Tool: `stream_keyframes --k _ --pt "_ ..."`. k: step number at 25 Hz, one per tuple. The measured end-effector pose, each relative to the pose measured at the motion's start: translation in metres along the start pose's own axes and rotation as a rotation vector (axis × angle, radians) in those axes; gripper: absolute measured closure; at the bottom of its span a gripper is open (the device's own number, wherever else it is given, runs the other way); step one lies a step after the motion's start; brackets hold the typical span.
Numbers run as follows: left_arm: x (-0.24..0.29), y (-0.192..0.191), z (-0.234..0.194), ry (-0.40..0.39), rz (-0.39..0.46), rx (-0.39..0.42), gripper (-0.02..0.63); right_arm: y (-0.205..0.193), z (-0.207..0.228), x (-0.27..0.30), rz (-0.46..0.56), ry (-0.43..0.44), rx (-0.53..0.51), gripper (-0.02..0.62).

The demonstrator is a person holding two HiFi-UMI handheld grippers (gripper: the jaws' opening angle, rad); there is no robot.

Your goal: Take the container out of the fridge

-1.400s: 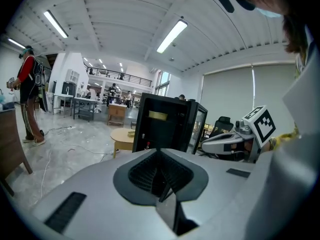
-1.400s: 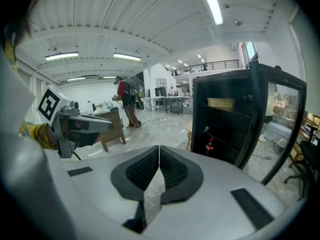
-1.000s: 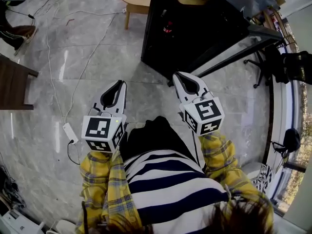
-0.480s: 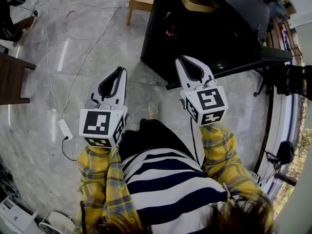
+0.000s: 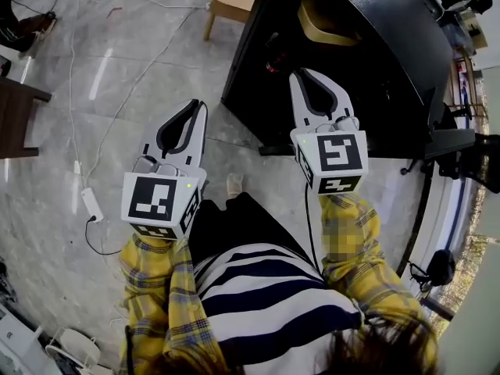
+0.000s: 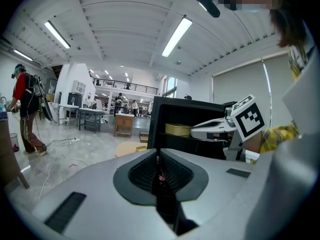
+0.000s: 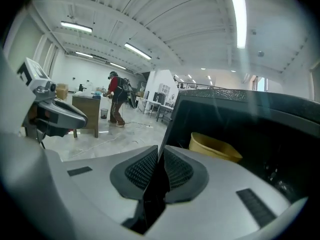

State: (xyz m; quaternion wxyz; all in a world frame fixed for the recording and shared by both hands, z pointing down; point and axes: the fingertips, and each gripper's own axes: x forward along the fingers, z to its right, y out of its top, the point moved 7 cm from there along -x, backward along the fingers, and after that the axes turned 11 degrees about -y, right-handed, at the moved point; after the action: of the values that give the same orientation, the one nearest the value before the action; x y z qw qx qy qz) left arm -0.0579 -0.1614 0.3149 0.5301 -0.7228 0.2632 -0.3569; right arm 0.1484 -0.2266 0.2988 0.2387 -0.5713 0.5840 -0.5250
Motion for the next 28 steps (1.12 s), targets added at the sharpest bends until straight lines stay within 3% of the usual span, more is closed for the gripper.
stream_keyframes --k 8,11,16,28 --pt "0.023 0.004 -0.017 0.043 0.020 -0.033 0.571 0.018 0.021 0.045 0.031 -0.108 -0.134 0.561" --pt "0.031 0.004 -0.022 0.053 0.027 -0.039 0.571 0.021 0.026 0.061 0.037 -0.136 -0.192 0.500" --pt "0.042 -0.001 -0.029 0.065 0.024 -0.053 0.571 0.020 0.033 0.083 0.023 -0.165 -0.248 0.483" --pt "0.072 -0.011 -0.043 0.068 0.059 -0.102 0.571 0.018 0.042 0.110 -0.093 -0.155 -0.383 0.466"
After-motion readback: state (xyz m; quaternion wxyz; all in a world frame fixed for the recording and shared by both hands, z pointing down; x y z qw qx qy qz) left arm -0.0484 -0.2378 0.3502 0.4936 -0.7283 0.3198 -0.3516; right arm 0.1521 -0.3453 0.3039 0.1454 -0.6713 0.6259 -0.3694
